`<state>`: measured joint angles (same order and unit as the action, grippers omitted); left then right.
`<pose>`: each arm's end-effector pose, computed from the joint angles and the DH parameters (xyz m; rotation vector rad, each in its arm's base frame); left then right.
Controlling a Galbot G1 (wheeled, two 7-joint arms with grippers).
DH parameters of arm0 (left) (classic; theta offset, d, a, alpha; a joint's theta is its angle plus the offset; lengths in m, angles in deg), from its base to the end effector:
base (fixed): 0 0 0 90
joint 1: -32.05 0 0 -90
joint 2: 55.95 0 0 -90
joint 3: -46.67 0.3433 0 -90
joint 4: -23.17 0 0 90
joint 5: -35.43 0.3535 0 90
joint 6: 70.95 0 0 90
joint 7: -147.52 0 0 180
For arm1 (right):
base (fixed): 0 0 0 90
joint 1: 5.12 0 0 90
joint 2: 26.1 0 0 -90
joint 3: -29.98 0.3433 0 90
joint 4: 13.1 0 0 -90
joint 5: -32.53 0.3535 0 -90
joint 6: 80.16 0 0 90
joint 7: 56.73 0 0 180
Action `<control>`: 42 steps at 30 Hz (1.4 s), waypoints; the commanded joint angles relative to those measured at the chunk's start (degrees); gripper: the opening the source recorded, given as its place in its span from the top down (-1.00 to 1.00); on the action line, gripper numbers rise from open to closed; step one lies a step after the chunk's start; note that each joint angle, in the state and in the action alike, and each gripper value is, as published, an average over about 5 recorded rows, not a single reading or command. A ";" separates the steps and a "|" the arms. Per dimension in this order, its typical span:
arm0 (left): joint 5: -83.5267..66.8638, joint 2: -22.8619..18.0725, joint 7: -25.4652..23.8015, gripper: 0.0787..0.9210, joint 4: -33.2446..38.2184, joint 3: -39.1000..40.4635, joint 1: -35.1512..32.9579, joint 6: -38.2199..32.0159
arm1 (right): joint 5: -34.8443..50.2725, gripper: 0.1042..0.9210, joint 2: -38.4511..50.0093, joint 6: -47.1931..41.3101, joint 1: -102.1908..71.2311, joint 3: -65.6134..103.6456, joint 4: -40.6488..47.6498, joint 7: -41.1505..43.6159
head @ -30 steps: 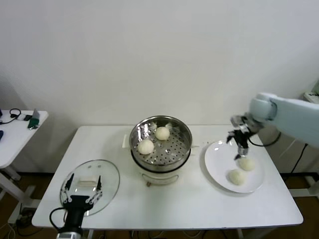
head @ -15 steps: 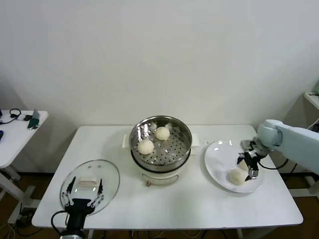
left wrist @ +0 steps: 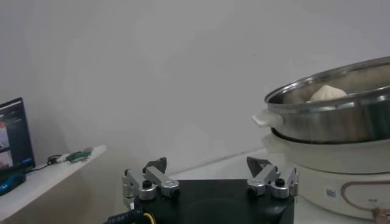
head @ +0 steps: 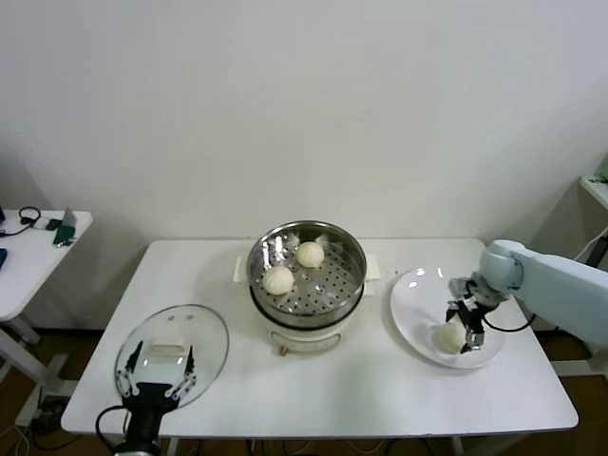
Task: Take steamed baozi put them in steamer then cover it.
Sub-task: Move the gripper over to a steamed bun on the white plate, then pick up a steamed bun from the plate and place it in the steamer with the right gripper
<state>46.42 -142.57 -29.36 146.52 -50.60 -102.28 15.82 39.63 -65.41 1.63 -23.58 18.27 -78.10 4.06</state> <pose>0.1072 0.0461 -0.3095 0.1333 -2.9715 -0.4827 0.5057 -0.1825 -0.2374 1.3019 -1.1948 1.2533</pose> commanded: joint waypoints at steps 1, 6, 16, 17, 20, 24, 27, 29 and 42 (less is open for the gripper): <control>0.13 -0.12 0.00 -0.77 -0.10 0.03 -0.12 -0.07 | -1.01 -0.76 -0.99 0.67 -1.73 1.33 1.79 0.22; 0.17 -0.17 0.01 -0.77 -0.12 0.07 -0.05 -0.04 | -1.38 -0.74 -1.35 1.17 -2.05 1.72 2.43 0.54; 0.33 -0.27 0.03 -0.77 -0.09 0.22 -0.03 -0.03 | -1.39 -0.49 -1.58 2.18 -1.28 2.17 2.99 0.96; 0.34 -0.28 0.03 -0.77 -0.07 0.24 -0.04 -0.04 | -1.30 -0.49 -1.58 2.31 -0.83 1.98 2.98 0.98; 0.34 -0.27 0.03 -0.77 -0.01 0.30 -0.02 -0.06 | -0.78 -0.48 -1.63 3.17 1.86 0.62 2.61 1.33; 0.37 -0.22 0.01 -0.77 0.13 0.48 0.01 -0.06 | -0.31 -0.47 -2.17 6.95 9.01 -3.09 0.60 2.73; 0.48 -0.08 0.00 -0.77 0.34 0.64 -0.03 -0.01 | -3.30 -0.47 -3.97 13.72 16.37 -7.27 -1.02 4.24; 0.57 0.00 0.00 -0.77 0.44 0.72 -0.03 0.04 | -5.82 -0.47 -6.19 18.74 22.22 -10.51 -1.71 5.31; 0.50 -0.05 -0.10 -0.77 0.41 0.85 -0.26 -0.02 | -5.24 -0.49 -21.66 34.64 38.70 -13.63 -6.48 7.65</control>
<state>47.05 -142.67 -29.38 146.89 -49.80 -102.37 15.80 34.44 -77.47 24.85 2.42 8.11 -81.44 10.01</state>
